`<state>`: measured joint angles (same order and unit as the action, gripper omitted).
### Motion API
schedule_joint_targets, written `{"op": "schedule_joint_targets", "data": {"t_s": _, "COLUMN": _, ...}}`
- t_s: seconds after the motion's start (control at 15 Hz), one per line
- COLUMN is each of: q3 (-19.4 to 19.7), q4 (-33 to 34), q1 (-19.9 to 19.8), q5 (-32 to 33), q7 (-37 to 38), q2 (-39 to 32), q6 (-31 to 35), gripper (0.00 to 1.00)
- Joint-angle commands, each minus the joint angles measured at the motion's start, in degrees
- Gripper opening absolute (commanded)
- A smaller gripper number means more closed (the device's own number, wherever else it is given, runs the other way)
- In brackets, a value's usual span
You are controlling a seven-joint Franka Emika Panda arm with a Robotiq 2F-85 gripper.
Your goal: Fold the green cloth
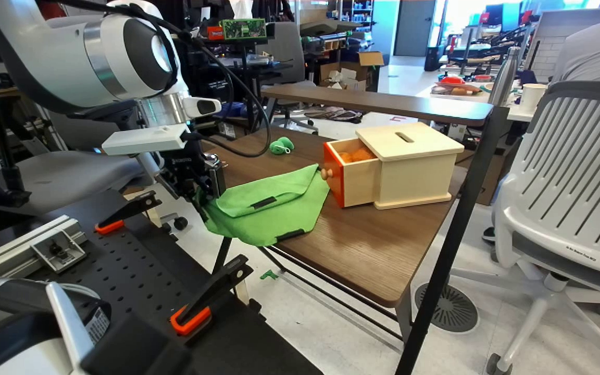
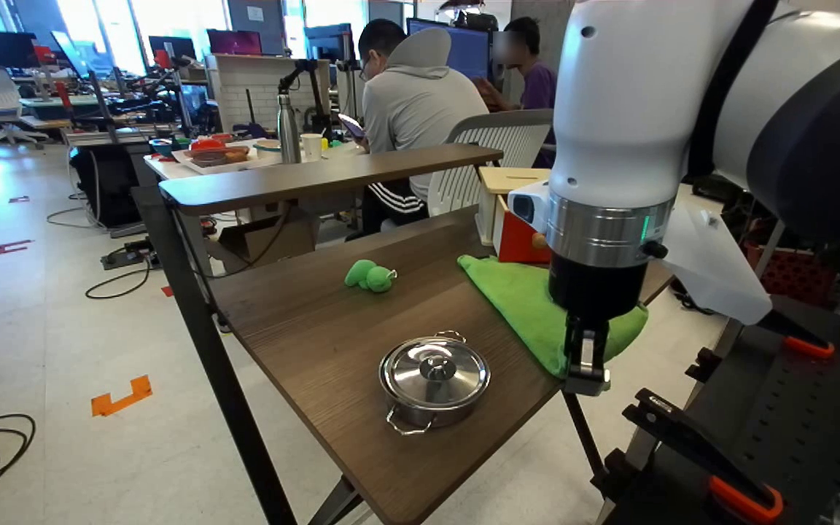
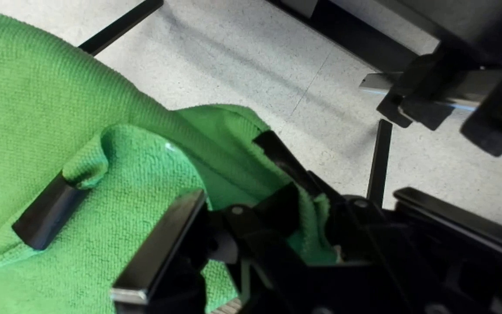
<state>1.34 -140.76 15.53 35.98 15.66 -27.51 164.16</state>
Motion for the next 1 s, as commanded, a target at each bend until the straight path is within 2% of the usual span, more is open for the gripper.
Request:
{"op": "schedule_joint_targets", "data": {"t_s": 0.0, "q3": 1.9, "q4": 1.1, "q1": 1.3, "q5": 1.5, "q7": 2.2, "q2": 0.2, "q6": 1.1, "gripper": 0.02}}
{"op": "schedule_joint_targets", "data": {"t_s": 0.53, "q3": -1.0, "q4": -2.9, "q1": -1.5, "q5": -2.7, "q7": 1.2, "q2": 8.1, "q6": -2.6, "gripper": 0.02}}
{"op": "schedule_joint_targets", "data": {"t_s": 0.93, "q3": -0.3, "q4": -1.6, "q1": -1.5, "q5": -7.6, "q7": 0.1, "q2": 15.1, "q6": -8.7, "gripper": 0.02}}
